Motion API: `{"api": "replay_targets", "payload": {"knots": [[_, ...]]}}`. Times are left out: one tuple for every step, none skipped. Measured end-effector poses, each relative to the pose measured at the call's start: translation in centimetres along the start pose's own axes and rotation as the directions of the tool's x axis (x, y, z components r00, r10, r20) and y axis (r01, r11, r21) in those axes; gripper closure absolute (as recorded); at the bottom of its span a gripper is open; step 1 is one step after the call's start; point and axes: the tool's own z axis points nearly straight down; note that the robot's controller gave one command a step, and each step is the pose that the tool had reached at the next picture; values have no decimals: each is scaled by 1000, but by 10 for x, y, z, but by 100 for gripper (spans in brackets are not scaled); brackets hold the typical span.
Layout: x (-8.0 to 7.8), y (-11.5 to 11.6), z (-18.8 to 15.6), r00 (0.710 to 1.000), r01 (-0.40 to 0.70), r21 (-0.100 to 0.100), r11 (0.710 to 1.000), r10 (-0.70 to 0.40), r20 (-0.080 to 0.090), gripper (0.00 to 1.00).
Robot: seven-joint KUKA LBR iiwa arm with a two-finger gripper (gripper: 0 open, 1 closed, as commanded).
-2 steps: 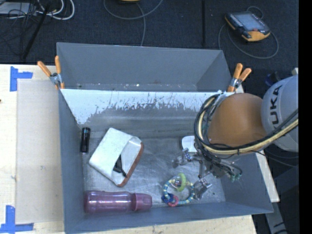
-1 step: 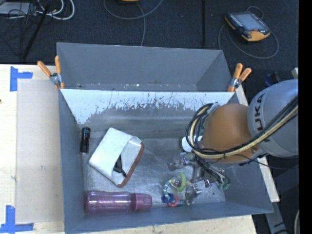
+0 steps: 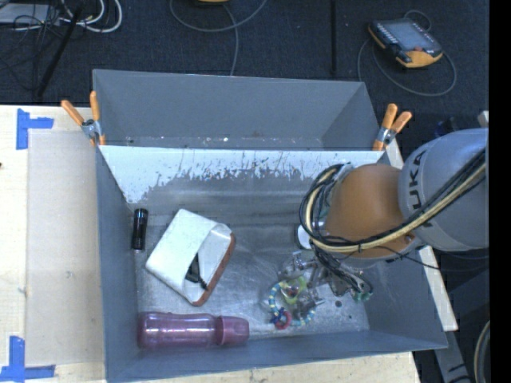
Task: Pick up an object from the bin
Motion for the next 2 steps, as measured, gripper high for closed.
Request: {"api": "replay_targets", "payload": {"knots": [[0, 0, 0, 1000, 0, 0, 1000, 0, 0, 100], [0, 0, -2, 1000, 0, 0, 1000, 0, 1, 100]]}}
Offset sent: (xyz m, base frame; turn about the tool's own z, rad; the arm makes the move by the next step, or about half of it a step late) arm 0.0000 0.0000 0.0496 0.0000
